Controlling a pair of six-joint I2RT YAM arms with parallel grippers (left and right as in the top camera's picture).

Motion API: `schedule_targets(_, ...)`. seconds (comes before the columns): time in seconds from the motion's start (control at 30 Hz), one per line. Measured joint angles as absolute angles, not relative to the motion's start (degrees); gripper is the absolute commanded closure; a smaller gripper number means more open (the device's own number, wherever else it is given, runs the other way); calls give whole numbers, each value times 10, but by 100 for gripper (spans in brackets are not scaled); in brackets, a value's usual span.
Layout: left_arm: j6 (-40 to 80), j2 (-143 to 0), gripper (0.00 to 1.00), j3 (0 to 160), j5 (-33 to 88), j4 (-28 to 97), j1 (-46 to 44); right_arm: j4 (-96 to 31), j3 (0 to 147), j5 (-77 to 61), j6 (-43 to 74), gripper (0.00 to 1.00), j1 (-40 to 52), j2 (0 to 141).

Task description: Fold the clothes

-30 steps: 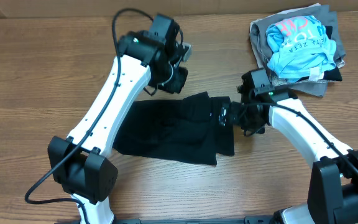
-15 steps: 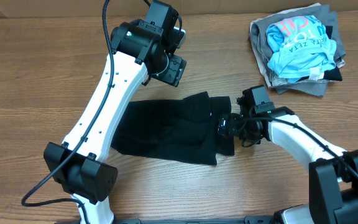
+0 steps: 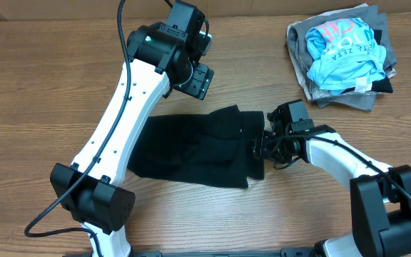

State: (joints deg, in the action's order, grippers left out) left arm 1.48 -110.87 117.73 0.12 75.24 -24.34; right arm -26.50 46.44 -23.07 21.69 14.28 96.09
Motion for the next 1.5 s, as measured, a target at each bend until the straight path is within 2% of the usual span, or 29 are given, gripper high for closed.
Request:
schedule_targets(0.03, 15, -1109, 24, 1177, 1, 752, -243, -267, 464, -230, 221, 92, 143, 962)
schedule_targets(0.07, 15, -1109, 25, 1177, 1, 752, -243, -269, 461, -230, 221, 96, 143, 966)
schedule_targets(0.23, 15, -1109, 25, 1177, -18, 752, -243, -286, 456, -242, 223, 96, 130, 972)
schedule_targets(0.47, 16, -1109, 24, 1177, -54, 752, -205, -411, 490, -255, 197, 96, 40, 956)
schedule_targets(0.67, 17, -1109, 23, 1177, -65, 751, -128, -563, 601, -268, 122, 96, -22, 908)
schedule_targets(0.87, 17, -1109, 24, 1177, -70, 751, -73, -671, 743, -268, 69, 96, -24, 896)
schedule_targets(1.03, 17, -1109, 24, 1177, -71, 749, -46, -685, 825, -268, 57, 96, 35, 895)
schedule_targets(1.33, 17, -1109, 24, 1177, -72, 724, -7, -559, 835, -262, 109, 96, 283, 905)
schedule_targets(1.5, 17, -1125, 26, 1177, -72, 722, 8, -480, 837, -235, 143, 96, 412, 962)
